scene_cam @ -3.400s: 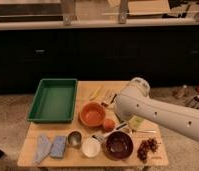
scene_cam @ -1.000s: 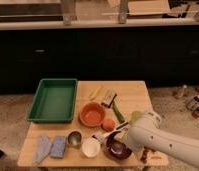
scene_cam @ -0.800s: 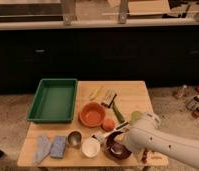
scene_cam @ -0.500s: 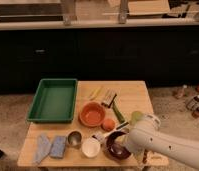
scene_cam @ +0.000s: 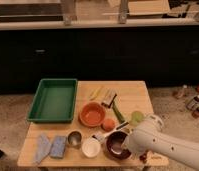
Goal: Stack bowls into tray
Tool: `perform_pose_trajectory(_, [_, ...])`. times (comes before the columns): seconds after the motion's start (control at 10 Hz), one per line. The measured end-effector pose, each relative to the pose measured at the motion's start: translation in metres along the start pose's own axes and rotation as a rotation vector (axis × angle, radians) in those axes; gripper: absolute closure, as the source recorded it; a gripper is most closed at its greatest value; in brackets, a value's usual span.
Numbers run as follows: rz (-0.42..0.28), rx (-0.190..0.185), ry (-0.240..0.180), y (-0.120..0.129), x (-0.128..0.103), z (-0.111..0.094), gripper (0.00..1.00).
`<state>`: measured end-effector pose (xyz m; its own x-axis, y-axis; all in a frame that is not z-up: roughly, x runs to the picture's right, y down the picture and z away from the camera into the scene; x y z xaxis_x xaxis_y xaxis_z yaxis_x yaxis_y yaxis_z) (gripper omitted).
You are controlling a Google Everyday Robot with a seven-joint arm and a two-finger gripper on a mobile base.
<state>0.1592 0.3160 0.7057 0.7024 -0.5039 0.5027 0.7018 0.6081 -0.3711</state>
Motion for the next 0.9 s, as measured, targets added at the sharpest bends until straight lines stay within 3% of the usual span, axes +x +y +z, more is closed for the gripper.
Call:
perform_pose_trajectory(0.3, [0.011,0.036,0.001,0.002,0.003,-0.010,0.95])
perform_pose_trajectory(0.4, [0.012,0.049,0.004,0.002,0.003,-0.013,1.00])
perform_pose_trajectory(0.9, [0.040,0.109,0.025,0.009,0.011,-0.026,1.00])
